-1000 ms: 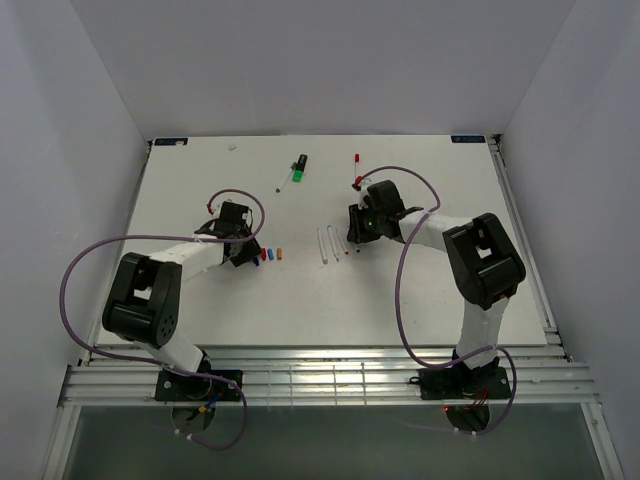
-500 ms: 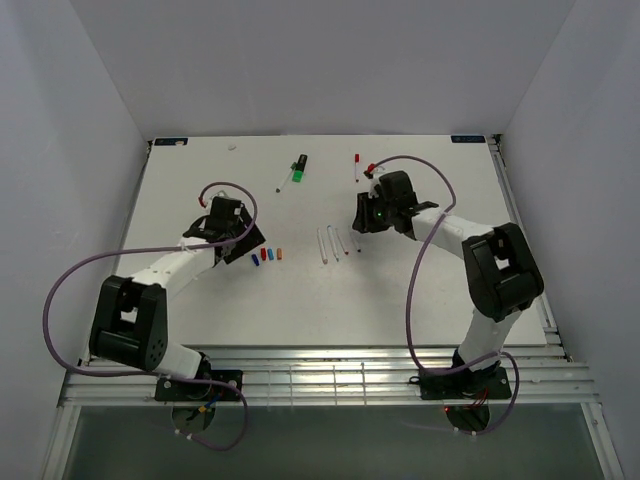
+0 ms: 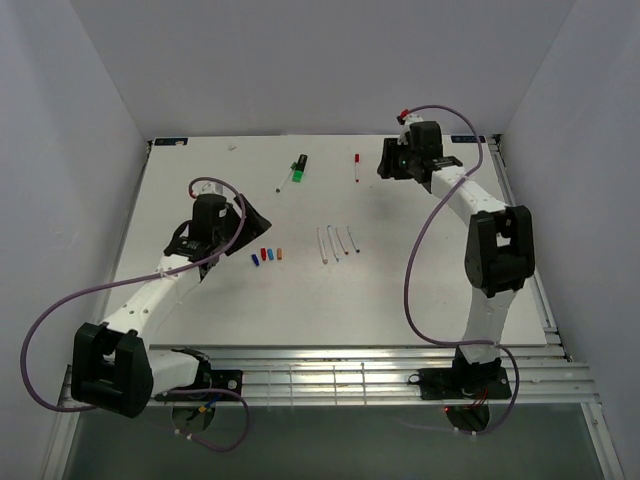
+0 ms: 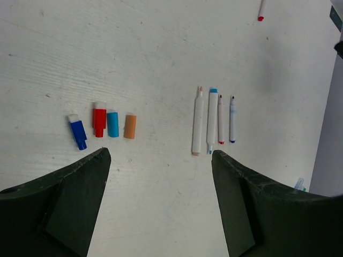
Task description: Open the pen caps
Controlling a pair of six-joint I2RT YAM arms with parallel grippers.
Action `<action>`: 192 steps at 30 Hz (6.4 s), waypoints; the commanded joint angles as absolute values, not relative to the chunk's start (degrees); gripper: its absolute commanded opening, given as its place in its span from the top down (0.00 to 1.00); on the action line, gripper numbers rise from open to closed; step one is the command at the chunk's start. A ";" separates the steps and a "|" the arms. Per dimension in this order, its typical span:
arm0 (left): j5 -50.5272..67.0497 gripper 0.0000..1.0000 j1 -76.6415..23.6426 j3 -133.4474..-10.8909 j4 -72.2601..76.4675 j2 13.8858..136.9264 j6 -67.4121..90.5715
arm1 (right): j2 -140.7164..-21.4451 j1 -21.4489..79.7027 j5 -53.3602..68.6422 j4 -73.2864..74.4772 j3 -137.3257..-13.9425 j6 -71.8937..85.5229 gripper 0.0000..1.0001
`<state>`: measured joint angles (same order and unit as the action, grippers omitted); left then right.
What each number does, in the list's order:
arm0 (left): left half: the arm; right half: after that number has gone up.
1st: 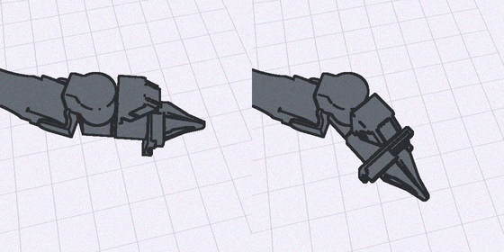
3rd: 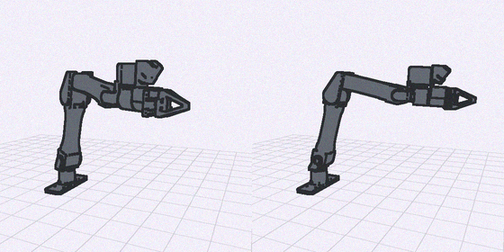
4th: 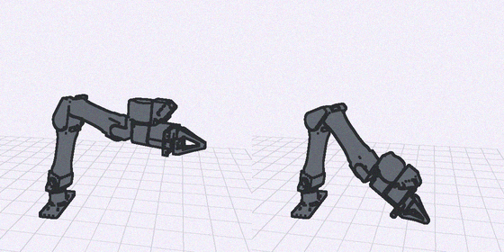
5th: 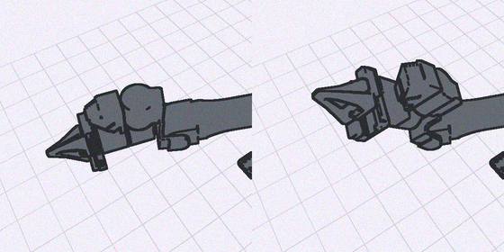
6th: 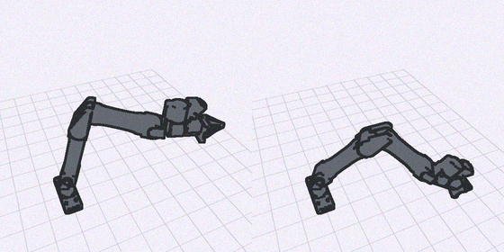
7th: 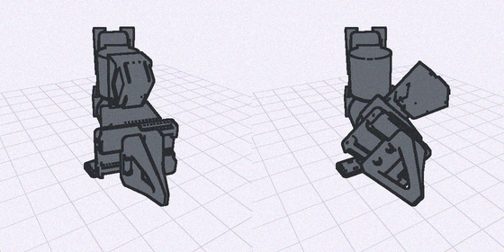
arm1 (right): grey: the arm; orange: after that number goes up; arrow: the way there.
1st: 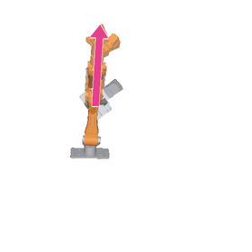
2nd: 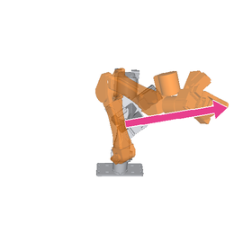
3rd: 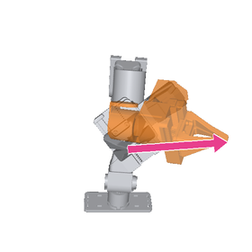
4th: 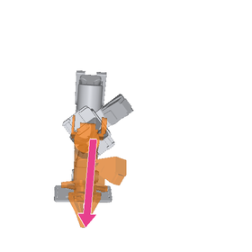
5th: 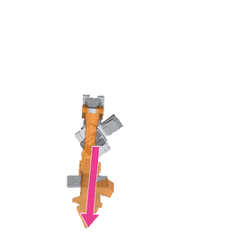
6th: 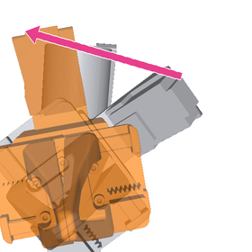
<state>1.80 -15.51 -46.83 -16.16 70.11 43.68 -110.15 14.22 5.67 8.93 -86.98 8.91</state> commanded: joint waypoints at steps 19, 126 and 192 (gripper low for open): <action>10.02 0.13 -16.00 -41.40 -5.98 68.20 46.23 | -140.71 20.21 -3.43 7.91 -122.16 1.23 0.37; 20.56 1.00 -26.63 -48.16 -4.83 73.04 59.33 | -82.44 51.95 3.08 3.96 -62.23 19.07 0.82; 8.36 1.00 -12.66 -60.38 -12.54 72.25 46.76 | -84.20 39.05 30.51 -6.08 -50.44 20.92 0.92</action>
